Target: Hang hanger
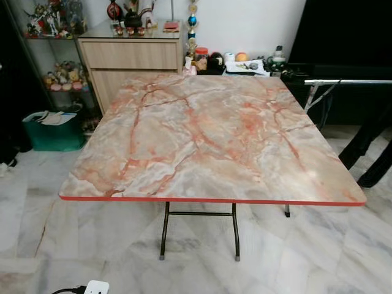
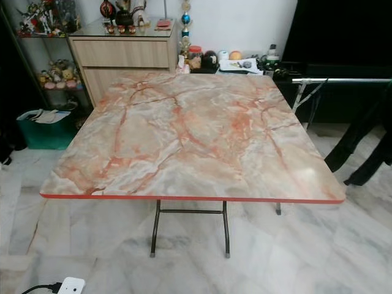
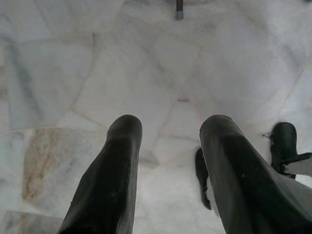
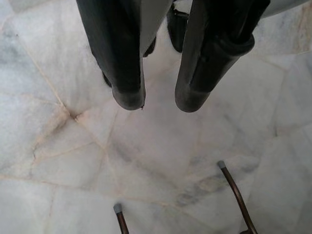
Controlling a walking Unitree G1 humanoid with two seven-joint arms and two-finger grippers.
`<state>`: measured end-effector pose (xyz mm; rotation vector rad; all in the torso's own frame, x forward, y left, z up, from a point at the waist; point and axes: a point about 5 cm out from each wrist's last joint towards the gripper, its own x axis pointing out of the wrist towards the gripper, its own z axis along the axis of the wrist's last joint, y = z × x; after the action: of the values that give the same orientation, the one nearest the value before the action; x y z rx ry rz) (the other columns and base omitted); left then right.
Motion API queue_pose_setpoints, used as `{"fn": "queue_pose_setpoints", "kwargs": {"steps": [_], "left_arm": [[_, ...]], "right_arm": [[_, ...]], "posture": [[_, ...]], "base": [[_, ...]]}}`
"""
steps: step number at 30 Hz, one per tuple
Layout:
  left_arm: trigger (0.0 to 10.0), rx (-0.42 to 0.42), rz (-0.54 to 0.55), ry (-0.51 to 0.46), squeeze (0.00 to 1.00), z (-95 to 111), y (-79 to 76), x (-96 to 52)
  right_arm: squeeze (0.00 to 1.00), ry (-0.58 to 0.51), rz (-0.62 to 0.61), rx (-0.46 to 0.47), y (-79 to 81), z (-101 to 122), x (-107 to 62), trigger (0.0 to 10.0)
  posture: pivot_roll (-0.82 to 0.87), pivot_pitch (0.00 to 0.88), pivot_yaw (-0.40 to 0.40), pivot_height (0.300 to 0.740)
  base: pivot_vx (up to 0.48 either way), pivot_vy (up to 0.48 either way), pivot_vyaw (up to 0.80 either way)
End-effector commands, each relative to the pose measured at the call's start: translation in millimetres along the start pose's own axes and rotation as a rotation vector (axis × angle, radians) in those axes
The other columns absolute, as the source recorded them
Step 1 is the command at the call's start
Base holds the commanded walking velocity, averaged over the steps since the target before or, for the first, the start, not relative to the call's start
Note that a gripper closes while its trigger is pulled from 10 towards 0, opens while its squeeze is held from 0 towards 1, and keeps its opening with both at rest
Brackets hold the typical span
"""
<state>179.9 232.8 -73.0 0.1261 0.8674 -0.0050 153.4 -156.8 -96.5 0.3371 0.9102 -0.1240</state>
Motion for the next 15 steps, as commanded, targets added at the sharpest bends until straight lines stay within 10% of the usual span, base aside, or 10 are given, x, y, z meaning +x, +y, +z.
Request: {"fn": "queue_pose_setpoints", "kwargs": {"steps": [1, 15], "left_arm": [[10.0, 0.0, 0.0, 0.015, 0.0, -2.9, -1.7, -0.2], [10.0, -0.001, -0.003, 0.018, 0.0, -3.7, -4.1, 0.0]], "right_arm": [[0.0, -0.017, -0.014, 0.013, -2.2, 3.7, 0.4, 10.0], [0.0, -0.022, -0.016, 0.005, -3.6, 4.3, 0.2, 10.0]], "posture": [[0.2, 0.0, 0.013, 0.74], [0.2, 0.0, 0.006, 0.74]], "base": [[0.0, -0.48, 0.0], [0.0, -0.48, 0.0]]}}
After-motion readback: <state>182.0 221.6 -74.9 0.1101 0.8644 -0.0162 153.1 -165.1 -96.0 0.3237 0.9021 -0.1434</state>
